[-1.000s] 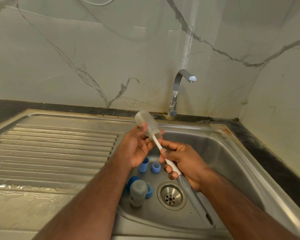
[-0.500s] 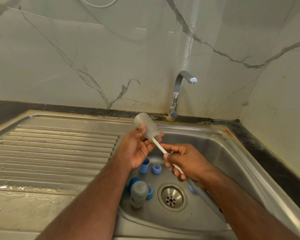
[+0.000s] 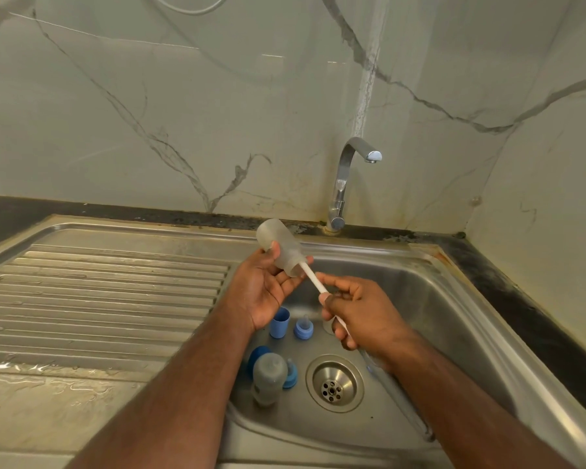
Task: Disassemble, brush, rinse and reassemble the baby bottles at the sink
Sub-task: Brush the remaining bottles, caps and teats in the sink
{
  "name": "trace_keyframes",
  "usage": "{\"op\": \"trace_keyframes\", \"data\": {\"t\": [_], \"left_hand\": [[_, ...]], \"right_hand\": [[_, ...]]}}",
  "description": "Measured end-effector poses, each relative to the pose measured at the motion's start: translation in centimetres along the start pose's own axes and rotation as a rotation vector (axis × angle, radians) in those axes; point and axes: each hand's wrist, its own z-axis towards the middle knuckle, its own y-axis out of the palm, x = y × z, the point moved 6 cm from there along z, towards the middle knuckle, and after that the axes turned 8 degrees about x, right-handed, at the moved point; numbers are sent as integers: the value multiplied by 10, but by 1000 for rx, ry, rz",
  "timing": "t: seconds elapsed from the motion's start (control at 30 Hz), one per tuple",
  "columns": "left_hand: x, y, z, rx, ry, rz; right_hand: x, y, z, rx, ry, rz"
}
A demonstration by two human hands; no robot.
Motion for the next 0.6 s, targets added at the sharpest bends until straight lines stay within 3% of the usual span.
{"op": "trace_keyframes", "data": {"t": [0.1, 0.23, 0.3, 0.37, 0.47, 0.53, 0.6], "left_hand": [[2, 1, -1, -4, 2, -8], [4, -2, 1, 10, 11, -9], [2, -2, 1, 11, 12, 11], [0, 0, 1, 10, 9, 18], [3, 1, -1, 1, 24, 10], [6, 0, -1, -6, 22, -20], [6, -2, 0, 1, 17, -25]], "right_hand": [[-1, 7, -8, -136, 111, 256], [1, 4, -3, -107, 27, -62], [1, 2, -1, -40, 13, -76], [1, 2, -4, -19, 73, 132], [-3, 9, -11, -127, 151, 376], [-3, 10, -11, -161, 103, 249], [-1, 5, -5, -112, 15, -65]]}}
